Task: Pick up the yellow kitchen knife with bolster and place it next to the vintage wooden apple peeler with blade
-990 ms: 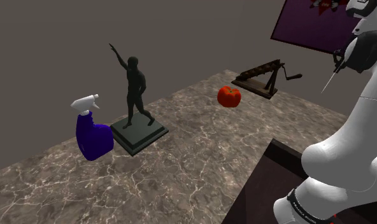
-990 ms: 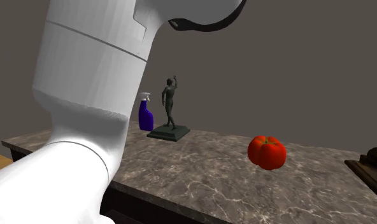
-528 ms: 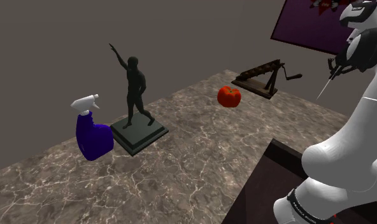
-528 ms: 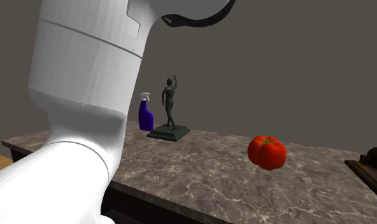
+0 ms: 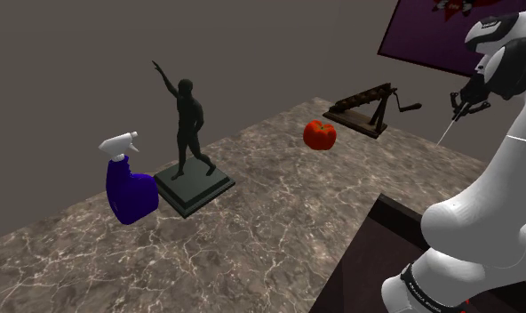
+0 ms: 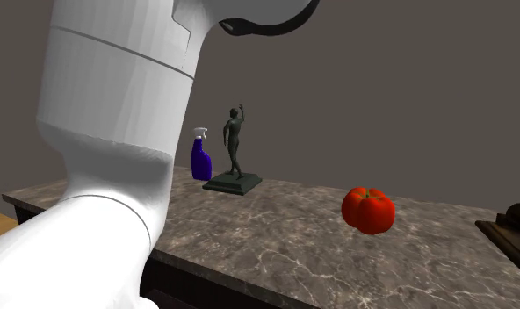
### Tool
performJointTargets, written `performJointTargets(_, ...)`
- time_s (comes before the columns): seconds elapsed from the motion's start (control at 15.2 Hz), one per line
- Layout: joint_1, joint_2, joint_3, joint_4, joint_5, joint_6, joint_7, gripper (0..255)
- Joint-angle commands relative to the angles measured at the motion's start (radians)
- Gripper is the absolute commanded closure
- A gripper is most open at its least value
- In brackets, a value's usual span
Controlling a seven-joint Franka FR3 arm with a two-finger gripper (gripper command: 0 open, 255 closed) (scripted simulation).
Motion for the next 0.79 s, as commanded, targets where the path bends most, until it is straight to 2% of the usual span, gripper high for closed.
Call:
performJointTargets(0.0, 0.002, -0.002, 0.001, -0.027, 0.000, 0.026, -0.002, 255)
performJointTargets(0.73, 0.010, 0.011, 0.006, -0.159, 0.009, 0.168, -0.014, 255)
